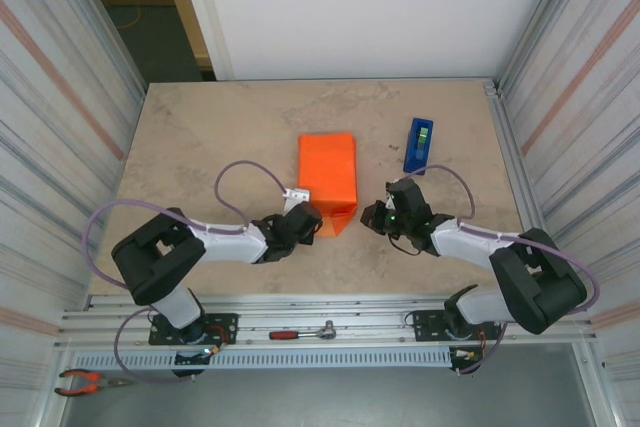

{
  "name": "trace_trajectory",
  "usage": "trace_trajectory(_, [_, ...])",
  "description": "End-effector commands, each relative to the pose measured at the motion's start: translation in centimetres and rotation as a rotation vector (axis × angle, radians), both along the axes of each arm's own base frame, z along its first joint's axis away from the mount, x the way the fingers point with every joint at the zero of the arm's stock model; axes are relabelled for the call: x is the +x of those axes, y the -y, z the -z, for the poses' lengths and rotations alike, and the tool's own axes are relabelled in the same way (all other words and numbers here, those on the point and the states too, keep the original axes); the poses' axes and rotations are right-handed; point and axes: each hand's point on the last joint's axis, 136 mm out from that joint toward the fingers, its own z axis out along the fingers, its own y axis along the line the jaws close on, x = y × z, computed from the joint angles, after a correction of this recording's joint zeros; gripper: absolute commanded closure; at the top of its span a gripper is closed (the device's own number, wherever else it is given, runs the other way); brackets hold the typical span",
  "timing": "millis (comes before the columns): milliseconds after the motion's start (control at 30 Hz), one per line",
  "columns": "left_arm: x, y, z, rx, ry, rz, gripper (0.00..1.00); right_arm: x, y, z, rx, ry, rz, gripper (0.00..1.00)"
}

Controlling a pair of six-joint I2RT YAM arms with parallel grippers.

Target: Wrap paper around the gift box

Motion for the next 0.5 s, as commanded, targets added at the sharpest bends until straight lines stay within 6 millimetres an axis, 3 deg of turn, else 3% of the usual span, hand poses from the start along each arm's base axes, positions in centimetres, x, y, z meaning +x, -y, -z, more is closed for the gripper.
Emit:
trace_trajectory(0, [-0.3, 0.5, -1.8, -0.036, 0.029, 0.061, 0.68, -0.5, 0.1, 0.7, -0.015, -0.01, -0.021, 1.0])
trace_trajectory(200, [-1.0, 0.4, -5.0, -0.15, 0.078, 0.082, 0.52, -0.1, -1.5, 0.3, 0.005, 0.002, -0.058, 1.0])
trace_trajectory(467, [-0.8, -3.1, -6.2, -0.22, 0.083, -0.004, 0.51, 1.4, -2.7, 0.3, -0.007, 0.005, -0.072, 1.0])
